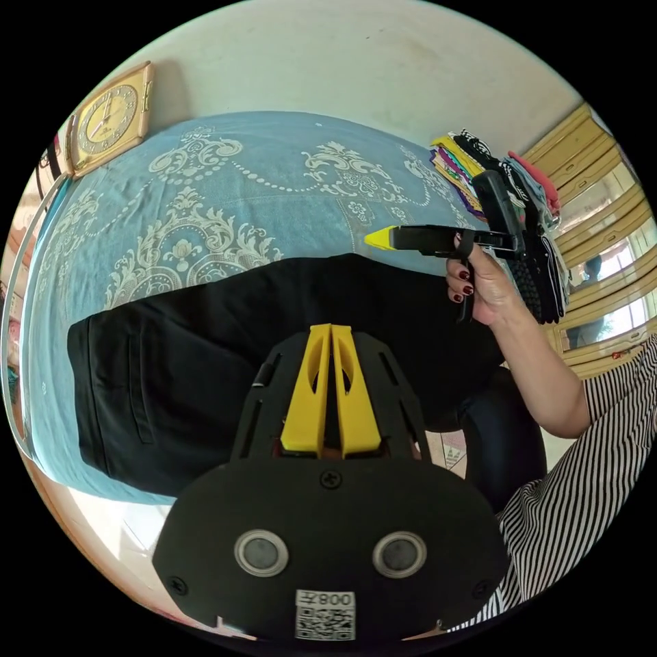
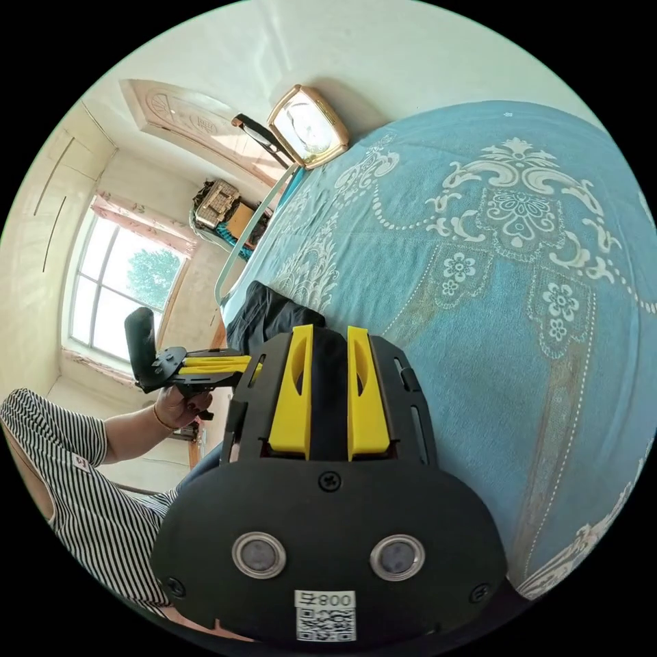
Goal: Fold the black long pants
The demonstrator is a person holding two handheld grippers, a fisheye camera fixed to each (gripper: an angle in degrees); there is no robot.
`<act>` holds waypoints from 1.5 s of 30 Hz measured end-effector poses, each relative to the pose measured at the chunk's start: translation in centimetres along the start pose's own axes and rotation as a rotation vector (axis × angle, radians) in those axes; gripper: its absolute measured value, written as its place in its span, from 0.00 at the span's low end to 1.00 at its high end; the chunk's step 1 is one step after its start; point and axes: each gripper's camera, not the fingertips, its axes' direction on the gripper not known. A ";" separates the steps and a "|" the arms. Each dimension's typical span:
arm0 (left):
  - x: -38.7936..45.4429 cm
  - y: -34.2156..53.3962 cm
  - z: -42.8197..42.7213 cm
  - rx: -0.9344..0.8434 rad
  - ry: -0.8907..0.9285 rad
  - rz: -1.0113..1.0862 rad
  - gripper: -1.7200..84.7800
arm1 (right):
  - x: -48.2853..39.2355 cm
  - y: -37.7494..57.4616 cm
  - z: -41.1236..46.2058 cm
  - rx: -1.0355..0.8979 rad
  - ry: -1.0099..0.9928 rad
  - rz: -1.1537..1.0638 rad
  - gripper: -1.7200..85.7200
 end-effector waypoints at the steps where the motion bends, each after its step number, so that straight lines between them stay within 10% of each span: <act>1: -0.3 0.0 -0.1 0.002 -0.004 0.000 0.02 | 0.5 -0.6 1.2 -0.015 0.001 -0.007 0.12; 26: -5.3 -10.7 2.8 -0.380 -0.109 0.420 0.09 | 5.8 -3.8 14.7 -0.275 -0.182 -0.232 0.05; 45: -8.5 -3.0 -4.1 -0.040 -0.074 0.169 0.03 | 10.9 -5.6 17.2 -0.151 -0.290 -0.143 0.04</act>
